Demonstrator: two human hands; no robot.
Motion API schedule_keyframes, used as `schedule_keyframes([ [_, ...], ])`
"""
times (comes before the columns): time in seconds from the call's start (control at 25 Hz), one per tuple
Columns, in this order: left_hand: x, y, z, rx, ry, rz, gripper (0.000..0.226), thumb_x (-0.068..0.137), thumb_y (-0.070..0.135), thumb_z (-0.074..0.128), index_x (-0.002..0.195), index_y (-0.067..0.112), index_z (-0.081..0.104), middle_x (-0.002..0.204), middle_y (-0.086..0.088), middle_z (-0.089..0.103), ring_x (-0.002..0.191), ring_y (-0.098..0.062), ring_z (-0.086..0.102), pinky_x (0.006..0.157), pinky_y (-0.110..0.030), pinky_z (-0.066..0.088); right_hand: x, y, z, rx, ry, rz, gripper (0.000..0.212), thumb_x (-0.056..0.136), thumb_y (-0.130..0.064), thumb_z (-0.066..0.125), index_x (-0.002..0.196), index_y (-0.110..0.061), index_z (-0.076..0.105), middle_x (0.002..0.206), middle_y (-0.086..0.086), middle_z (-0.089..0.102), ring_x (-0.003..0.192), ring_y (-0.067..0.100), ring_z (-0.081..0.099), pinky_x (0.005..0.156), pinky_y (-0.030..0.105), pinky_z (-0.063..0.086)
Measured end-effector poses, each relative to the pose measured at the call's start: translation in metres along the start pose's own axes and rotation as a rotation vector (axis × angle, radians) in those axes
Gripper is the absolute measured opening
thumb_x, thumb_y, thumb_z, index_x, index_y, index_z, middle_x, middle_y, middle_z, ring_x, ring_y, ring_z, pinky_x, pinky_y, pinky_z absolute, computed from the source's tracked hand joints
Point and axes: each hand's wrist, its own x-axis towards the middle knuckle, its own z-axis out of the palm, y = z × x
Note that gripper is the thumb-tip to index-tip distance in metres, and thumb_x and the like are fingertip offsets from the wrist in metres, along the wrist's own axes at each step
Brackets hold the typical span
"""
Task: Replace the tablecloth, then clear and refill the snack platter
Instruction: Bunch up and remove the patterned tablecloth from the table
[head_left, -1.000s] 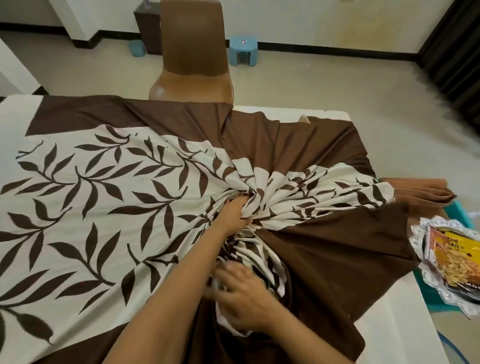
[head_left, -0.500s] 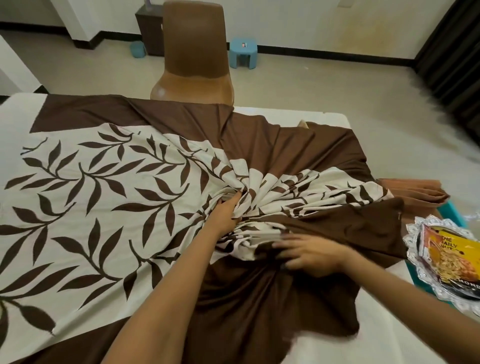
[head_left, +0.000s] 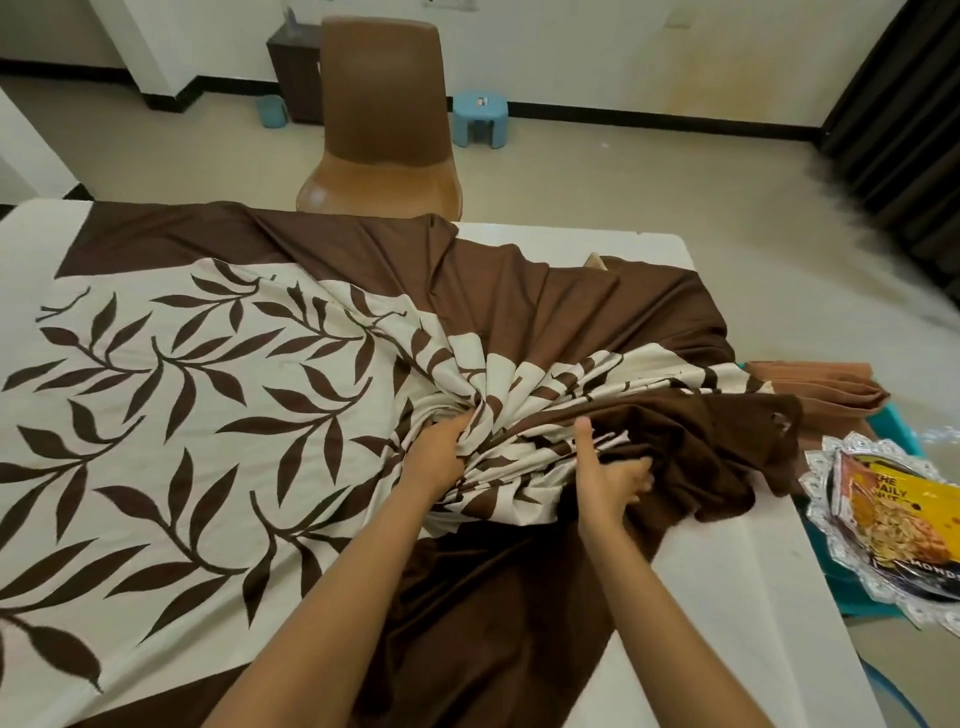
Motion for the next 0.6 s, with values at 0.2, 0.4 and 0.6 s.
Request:
schedule_keyframes([
  [0.2, -0.013, -0.006, 0.002, 0.011, -0.153, 0.209, 0.028, 0.086, 0.005, 0.059, 0.098, 0.025, 0.074, 0.101, 0.007, 0.072, 0.097, -0.009, 0.061, 0.083, -0.023, 0.047, 0.027, -0.044, 0.051, -0.209, -0.213, -0.161, 0.140, 0.042, -0.070, 0.081, 0.146, -0.003, 0.015, 0.152, 0.013, 0.024, 0.142, 0.030, 0.020, 0.116, 0.044, 0.020],
  [0.4, -0.016, 0.008, -0.021, 0.119, -0.389, 0.268, 0.031, 0.070, -0.014, 0.046, 0.062, 0.016, 0.045, 0.071, -0.010, 0.061, 0.077, -0.028, 0.056, 0.070, -0.033, 0.043, 0.007, -0.027, 0.100, -0.650, -0.490, -0.540, 0.123, 0.053, -0.052, 0.085, 0.145, -0.005, 0.018, 0.146, 0.015, 0.033, 0.135, 0.032, 0.033, 0.109, 0.041, 0.032],
  [0.6, -0.068, 0.017, -0.037, -0.039, 0.054, -0.042, 0.021, 0.072, 0.023, 0.067, 0.093, 0.023, 0.064, 0.098, 0.009, 0.058, 0.095, -0.008, 0.052, 0.081, -0.027, 0.047, 0.007, -0.019, 0.108, -0.544, -0.455, -0.648, 0.074, 0.082, -0.025, 0.070, 0.143, -0.009, 0.032, 0.136, 0.017, 0.050, 0.125, 0.035, 0.046, 0.099, 0.037, 0.039],
])
